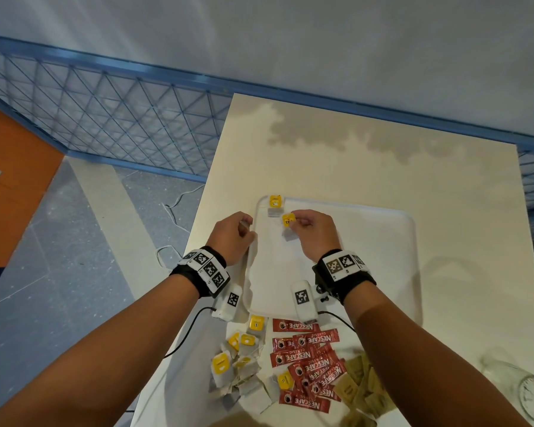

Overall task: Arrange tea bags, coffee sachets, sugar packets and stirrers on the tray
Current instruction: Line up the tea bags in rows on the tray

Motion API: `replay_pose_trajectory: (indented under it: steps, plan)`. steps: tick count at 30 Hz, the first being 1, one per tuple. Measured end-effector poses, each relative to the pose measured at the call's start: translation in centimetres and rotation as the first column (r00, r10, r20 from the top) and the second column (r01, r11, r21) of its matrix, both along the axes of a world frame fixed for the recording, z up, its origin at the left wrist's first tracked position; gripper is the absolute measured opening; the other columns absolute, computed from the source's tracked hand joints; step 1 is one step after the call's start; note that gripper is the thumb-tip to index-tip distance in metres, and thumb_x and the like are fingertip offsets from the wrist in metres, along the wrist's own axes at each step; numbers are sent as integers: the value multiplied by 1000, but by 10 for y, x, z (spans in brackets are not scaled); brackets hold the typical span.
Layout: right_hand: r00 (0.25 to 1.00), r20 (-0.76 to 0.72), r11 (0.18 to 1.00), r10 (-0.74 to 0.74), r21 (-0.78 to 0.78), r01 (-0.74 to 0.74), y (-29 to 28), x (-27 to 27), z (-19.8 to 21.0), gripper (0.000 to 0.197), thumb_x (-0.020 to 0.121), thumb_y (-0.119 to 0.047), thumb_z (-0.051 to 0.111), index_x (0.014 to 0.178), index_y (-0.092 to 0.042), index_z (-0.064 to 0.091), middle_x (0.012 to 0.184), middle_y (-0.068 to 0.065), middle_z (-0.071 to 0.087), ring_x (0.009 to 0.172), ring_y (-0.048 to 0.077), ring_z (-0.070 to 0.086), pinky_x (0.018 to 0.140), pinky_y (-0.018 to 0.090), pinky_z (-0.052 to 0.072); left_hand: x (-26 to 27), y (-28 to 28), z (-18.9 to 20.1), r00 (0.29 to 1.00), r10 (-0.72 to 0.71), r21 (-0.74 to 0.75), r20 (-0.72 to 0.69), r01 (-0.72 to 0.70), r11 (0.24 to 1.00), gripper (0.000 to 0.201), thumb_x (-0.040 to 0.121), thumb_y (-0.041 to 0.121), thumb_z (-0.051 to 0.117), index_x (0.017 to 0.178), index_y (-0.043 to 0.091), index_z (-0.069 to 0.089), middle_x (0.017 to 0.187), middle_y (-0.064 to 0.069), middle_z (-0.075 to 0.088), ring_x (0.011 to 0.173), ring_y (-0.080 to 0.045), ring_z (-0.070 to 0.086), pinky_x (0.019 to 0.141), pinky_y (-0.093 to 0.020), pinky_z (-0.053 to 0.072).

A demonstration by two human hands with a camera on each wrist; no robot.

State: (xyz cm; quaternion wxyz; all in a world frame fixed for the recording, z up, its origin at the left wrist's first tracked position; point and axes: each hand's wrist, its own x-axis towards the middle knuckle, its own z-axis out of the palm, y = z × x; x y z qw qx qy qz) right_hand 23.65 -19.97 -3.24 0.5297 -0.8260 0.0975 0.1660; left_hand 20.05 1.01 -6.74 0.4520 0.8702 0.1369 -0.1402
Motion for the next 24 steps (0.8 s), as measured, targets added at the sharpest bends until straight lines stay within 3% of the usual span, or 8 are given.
replay_pose_trajectory:
  steps: [4,7,11,15,17,21,24]
  plan:
    - [1000,-16,1000,-10,-16,10,5,3,-8,14,91,-6,71,105,-5,76,84,-1,71,70,-1,63,61,2,42,11,-4,3,1000,3,-4,18,-3,1000,18,88,16,70,104,22,65,75,0,68,68,-20,67,69,-32,58]
    - [1000,-23,999,-10,-36,9,4,8,-12,17,93,-10,70,108,-6,75,92,5,75,80,12,67,66,5,46,20,-8,5,1000,3,-31,3,-3,1000,20,87,15,72,106,21,66,71,1,65,65,-22,68,67,-34,60]
    - [1000,-3,1000,-15,-26,15,-1,15,-11,11,93,-9,69,102,-8,74,88,4,73,77,14,66,69,17,52,25,-13,8,999,-27,-66,-27,25,997,21,88,12,71,106,20,64,72,-5,66,64,-25,69,62,-36,61]
    - [1000,-2,1000,-16,-21,15,-8,21,-11,7,91,-7,69,93,-13,72,82,6,73,74,21,68,78,37,61,27,-12,6,995,-93,-10,-45,92,996,23,89,16,70,110,20,61,78,-1,68,66,-15,65,61,-24,51]
    - [1000,-26,1000,-10,-23,10,-7,23,-12,10,91,-6,69,93,-15,71,85,9,75,79,28,72,82,44,61,29,-12,8,990,-136,33,-33,137,990,28,89,19,71,114,19,59,83,2,67,71,-13,63,65,-22,47]
    - [1000,-23,998,1,-56,-2,-3,26,-12,17,88,-7,68,85,-24,68,82,6,75,76,27,72,83,40,60,41,-16,11,971,-215,147,106,199,969,36,91,19,69,125,18,59,105,-3,60,86,-19,60,85,-33,51]
    - [1000,-10,996,8,-89,-9,1,28,-14,17,89,-8,67,84,-24,66,81,5,75,71,21,69,81,39,60,55,-20,8,946,-280,225,165,240,944,37,93,12,63,128,20,63,119,-7,53,95,-23,60,88,-30,48]
